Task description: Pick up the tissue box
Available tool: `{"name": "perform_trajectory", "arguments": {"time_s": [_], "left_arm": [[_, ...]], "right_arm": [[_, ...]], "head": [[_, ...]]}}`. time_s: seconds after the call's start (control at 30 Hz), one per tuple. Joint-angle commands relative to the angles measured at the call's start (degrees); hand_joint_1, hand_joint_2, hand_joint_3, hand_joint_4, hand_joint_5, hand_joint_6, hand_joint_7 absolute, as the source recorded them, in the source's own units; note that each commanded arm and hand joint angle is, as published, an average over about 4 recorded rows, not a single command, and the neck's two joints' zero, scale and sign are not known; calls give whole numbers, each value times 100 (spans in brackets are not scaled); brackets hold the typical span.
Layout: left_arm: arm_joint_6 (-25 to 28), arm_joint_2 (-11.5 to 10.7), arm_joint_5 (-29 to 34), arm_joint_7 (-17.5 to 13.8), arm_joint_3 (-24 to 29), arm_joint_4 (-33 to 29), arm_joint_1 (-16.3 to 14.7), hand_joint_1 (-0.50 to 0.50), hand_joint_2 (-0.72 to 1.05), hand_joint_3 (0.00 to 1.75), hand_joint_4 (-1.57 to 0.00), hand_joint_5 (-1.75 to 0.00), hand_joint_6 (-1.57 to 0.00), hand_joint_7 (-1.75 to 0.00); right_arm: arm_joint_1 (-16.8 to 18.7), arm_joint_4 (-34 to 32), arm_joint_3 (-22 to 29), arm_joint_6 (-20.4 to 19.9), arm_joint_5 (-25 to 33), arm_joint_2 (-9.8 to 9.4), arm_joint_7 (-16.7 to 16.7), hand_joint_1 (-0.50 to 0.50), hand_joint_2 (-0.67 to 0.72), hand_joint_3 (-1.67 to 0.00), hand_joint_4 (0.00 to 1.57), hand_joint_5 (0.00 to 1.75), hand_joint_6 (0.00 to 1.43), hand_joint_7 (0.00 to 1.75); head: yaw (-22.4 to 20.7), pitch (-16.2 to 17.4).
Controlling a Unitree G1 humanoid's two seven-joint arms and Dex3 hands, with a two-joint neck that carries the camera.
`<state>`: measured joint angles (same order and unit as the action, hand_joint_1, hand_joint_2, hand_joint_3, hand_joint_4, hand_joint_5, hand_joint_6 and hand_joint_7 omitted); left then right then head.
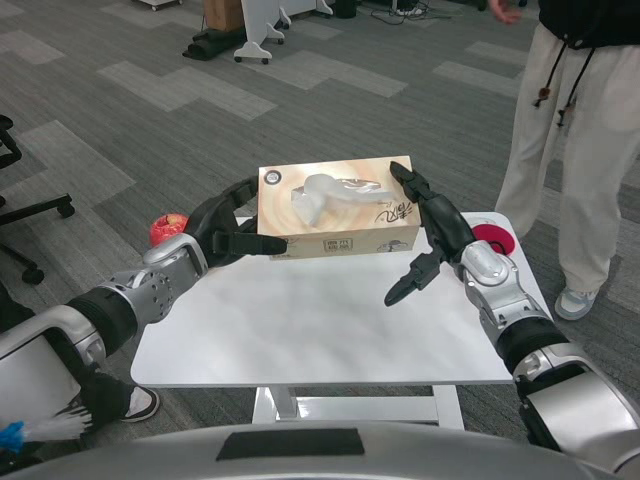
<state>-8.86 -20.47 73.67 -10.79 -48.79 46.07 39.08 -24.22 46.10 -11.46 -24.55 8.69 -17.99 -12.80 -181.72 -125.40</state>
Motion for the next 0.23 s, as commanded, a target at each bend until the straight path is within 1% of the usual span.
{"name": "perform_trajectory", "arguments": {"time_s": [0.03,0.1,0.23], "left_arm": [[-22,474,-46,-362,-61,-582,133,50,105,26,0,-10,0,0],[-26,474,-46,-362,-61,-582,129,50,105,26,0,-10,0,0],[-28,474,-46,-362,-49,-582,123,50,105,26,0,-10,0,0]], "right_arm": [[-66,-323,-269,-104,-96,402,-346,-17,22,-16,0,10,0,7],[-66,-327,-269,-109,-96,402,-346,-17,22,-16,0,10,0,7],[-66,-330,-269,-108,-96,402,-346,-17,22,-16,0,10,0,0]], "head": [[-2,1],[-1,0],[0,-1]]}}
